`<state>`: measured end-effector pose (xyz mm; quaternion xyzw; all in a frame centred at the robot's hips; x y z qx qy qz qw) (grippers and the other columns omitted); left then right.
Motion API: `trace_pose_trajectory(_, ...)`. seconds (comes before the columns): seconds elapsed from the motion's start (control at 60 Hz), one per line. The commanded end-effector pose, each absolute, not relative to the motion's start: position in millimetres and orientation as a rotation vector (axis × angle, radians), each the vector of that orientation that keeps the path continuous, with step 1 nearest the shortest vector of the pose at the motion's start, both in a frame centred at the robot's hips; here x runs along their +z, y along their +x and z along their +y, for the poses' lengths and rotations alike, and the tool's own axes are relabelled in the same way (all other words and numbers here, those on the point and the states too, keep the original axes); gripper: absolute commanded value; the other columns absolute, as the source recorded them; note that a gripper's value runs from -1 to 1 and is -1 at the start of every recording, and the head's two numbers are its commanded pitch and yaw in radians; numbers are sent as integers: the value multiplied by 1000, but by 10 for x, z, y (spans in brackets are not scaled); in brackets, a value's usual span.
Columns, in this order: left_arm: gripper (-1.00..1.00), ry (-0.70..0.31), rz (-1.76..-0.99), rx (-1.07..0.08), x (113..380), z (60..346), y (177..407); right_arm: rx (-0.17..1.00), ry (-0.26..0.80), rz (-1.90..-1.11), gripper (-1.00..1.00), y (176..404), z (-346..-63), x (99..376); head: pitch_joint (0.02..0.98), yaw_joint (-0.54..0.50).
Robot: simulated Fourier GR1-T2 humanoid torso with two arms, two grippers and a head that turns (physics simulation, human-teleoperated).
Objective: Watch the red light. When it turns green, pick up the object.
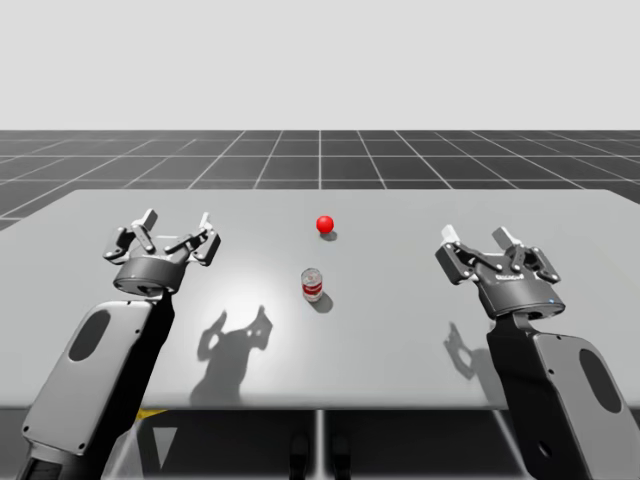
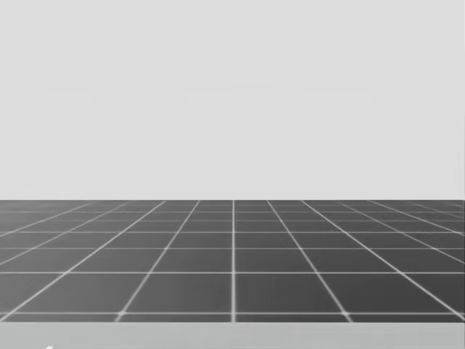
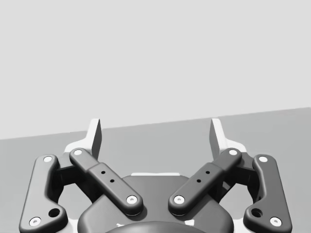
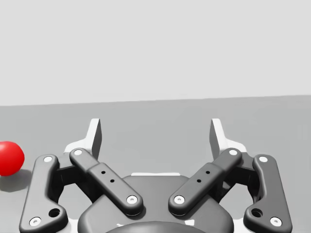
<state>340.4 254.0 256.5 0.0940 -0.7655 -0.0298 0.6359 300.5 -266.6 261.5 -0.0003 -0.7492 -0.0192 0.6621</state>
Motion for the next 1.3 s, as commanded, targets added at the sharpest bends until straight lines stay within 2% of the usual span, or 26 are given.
trace_pose_trajectory(0.017, -1000, 226, -1737, -70, 2524, 2559, 3441, -96, 9, -1685, -1000, 3023, -2689, 2583, 71, 3)
trace_pose_trajectory(0.05, -1000, 226, -1736, -68, 2525, 2560, 3441, -96, 89, -1668, -1000, 3020, -2690, 2590, 74, 2)
trace_pose_trajectory(0.083, -1000, 226, -1735, -68, 2525, 2560, 3441, -93, 108, -1663, -1000, 3020, -2695, 2596, 78, 3)
trace_pose_trajectory(0.233, -1000, 226, -1728, -77, 2518, 2554, 3443, -71, 88, -1658, -1000, 3020, -2705, 2600, 141, 6)
trace_pose_trajectory(0.567, -1000, 232, -1719, -105, 2508, 2536, 3449, -73, 64, -1648, -1000, 3030, -2705, 2592, 399, 11)
trace_pose_trajectory(0.867, -1000, 231, -1719, -118, 2516, 2516, 3442, -75, 50, -1648, -1000, 3039, -2706, 2582, 571, -17)
trace_pose_trajectory(1.3, -1000, 232, -1723, -123, 2515, 2493, 3427, -67, 31, -1656, -1000, 3040, -2705, 2574, 591, -27)
